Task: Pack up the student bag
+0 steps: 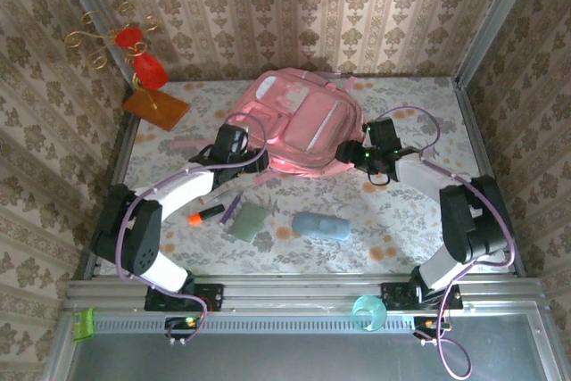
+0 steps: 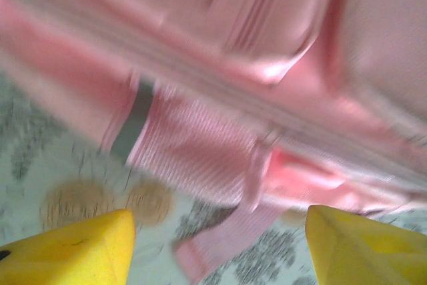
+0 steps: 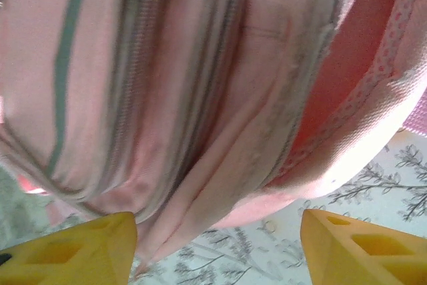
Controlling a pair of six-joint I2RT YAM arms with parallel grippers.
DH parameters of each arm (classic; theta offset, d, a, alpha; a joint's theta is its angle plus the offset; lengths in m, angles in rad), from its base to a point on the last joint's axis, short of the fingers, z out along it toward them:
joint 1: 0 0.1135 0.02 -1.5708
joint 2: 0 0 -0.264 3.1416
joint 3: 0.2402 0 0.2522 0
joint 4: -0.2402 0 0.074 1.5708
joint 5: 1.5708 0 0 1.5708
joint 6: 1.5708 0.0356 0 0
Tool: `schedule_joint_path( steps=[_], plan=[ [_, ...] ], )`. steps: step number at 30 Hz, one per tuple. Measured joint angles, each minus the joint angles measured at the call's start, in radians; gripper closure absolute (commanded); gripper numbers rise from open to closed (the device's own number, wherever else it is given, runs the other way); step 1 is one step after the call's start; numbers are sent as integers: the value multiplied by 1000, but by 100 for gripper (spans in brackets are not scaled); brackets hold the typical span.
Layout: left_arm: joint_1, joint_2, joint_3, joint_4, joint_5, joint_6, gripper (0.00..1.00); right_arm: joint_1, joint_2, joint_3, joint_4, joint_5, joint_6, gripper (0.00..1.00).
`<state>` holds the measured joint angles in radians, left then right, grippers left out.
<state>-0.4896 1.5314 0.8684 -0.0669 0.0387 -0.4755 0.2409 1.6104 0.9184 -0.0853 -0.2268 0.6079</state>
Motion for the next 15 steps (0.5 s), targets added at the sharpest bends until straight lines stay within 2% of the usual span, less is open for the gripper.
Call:
schedule_joint_path(
  steps=[7, 15],
  plan=[
    [76, 22, -56, 56, 68, -95, 24, -2, 81, 46, 0, 29, -2, 44],
    [113, 172, -23, 164, 169, -143, 24, -2, 94, 51, 8, 30, -5, 44]
  ],
)
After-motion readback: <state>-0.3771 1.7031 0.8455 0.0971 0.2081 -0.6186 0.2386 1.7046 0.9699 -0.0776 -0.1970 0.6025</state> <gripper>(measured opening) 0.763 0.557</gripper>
